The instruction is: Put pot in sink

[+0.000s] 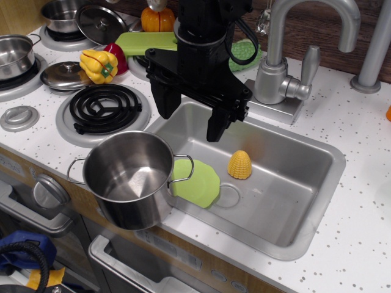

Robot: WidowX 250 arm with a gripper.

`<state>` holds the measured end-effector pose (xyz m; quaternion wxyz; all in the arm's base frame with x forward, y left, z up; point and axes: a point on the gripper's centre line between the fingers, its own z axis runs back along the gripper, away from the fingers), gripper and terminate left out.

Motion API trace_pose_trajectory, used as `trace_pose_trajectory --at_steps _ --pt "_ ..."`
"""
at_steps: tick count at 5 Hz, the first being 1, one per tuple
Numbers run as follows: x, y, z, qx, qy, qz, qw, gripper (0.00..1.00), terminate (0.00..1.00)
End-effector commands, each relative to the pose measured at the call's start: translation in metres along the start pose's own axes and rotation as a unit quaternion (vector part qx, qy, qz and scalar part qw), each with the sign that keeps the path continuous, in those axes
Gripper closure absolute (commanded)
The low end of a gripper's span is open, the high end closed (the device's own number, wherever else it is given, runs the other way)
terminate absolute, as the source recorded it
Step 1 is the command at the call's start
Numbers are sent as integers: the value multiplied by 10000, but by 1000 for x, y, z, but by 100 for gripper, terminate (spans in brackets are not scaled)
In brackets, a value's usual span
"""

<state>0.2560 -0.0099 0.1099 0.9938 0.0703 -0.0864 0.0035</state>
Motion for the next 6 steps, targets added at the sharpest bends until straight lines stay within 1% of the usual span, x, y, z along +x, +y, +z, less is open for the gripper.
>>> trace_pose_trajectory --at_steps 1,2,3,4,5,6 --pt "0 0 0 0 0 0 10000 0 0" --pt "-14 5 8 127 -7 95 9999 0 0" --pt "-34 10 12 127 -25 120 9998 0 0" --pt "-53 9 1 -92 -167 203 9996 0 0" --pt "-60 6 -19 -315 -407 120 9986 0 0" --pt "-63 5 -37 -443 -597 96 9972 0 0"
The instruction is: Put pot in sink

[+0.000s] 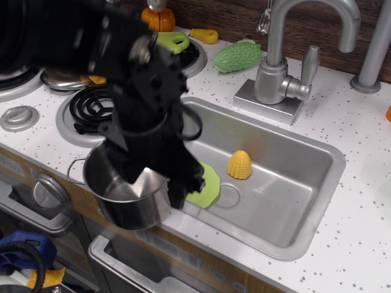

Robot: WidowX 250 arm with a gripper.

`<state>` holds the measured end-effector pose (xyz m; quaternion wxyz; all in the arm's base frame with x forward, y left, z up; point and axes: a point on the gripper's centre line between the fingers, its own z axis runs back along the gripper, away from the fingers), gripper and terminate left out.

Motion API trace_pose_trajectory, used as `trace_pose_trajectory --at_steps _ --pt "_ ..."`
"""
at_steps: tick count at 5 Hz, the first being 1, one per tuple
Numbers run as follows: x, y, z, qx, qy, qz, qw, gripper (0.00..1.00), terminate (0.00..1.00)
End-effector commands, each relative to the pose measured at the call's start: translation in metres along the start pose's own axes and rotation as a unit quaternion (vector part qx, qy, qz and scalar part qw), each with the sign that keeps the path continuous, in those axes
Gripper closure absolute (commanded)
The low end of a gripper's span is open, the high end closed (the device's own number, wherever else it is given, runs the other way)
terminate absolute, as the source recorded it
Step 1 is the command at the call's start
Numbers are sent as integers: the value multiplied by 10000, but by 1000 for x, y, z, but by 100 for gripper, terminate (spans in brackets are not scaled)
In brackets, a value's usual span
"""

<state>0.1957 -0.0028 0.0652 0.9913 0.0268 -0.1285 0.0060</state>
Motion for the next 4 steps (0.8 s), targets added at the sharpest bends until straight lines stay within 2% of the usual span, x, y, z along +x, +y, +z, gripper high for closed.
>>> trace_pose_trajectory --at_steps 1,2,3,4 --pt "0 6 -21 -171 -337 25 9993 0 0" --pt "0 7 -34 -390 -426 107 9983 0 0" --pt "6 8 -31 -405 -400 49 9984 100 0" --pt "16 5 -23 -360 -399 15 9986 100 0"
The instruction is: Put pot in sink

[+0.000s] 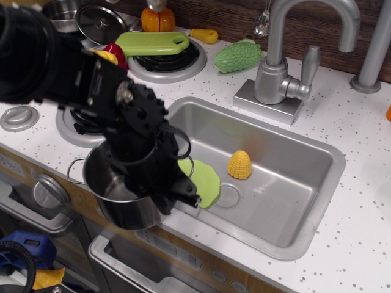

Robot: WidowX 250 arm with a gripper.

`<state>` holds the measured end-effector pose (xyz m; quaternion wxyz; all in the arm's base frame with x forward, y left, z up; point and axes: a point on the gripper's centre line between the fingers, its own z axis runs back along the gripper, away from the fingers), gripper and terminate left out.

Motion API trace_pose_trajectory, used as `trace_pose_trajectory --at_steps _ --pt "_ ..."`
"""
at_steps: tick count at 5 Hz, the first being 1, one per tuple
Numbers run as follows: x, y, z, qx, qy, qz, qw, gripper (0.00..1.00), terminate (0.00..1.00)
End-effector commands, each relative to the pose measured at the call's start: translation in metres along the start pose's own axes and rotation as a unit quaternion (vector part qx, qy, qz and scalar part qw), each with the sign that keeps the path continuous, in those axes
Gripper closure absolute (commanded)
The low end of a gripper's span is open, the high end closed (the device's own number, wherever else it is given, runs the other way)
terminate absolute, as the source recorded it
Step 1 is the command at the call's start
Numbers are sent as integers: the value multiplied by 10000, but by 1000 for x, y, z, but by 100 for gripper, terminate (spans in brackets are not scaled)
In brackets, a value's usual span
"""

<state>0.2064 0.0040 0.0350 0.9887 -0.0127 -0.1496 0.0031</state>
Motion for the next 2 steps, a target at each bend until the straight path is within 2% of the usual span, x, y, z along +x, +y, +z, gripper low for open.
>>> trace_pose_trajectory --at_steps 1,2 --pt "30 0 11 -83 -141 -32 9999 100 0" --pt "59 -3 12 25 -347 -205 9992 100 0"
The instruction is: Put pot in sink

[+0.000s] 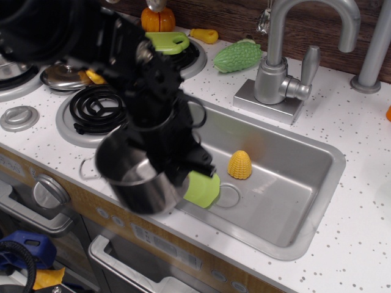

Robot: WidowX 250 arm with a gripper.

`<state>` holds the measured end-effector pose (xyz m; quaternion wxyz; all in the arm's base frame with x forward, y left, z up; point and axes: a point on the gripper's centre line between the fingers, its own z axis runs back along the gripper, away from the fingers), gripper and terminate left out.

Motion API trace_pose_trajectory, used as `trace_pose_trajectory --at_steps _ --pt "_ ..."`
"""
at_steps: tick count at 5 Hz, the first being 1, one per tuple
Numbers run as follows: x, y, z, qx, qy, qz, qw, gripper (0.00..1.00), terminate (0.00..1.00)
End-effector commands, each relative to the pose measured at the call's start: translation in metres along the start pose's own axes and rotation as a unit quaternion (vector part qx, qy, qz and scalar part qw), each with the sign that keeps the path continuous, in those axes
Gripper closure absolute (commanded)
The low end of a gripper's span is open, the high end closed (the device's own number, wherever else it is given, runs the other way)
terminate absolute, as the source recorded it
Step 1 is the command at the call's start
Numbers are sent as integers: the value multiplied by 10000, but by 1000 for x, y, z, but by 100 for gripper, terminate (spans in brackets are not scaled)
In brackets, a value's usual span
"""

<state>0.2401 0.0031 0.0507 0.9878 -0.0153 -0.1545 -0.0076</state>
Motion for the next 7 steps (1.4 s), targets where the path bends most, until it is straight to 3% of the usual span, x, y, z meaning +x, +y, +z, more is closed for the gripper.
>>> trace_pose_trajectory --at_steps 1,2,4,5,6,7 --pt "47 -6 -3 69 -557 -224 9982 100 0" --pt "62 -14 -20 -30 -761 -221 9969 100 0" --pt "49 -20 -51 -566 -960 398 9930 100 0" --pt "47 -18 -54 -719 -1092 546 9899 0 0" --pt "47 -18 -54 -719 -1092 546 9899 0 0" --pt "47 -18 -54 -719 -1092 546 9899 0 100"
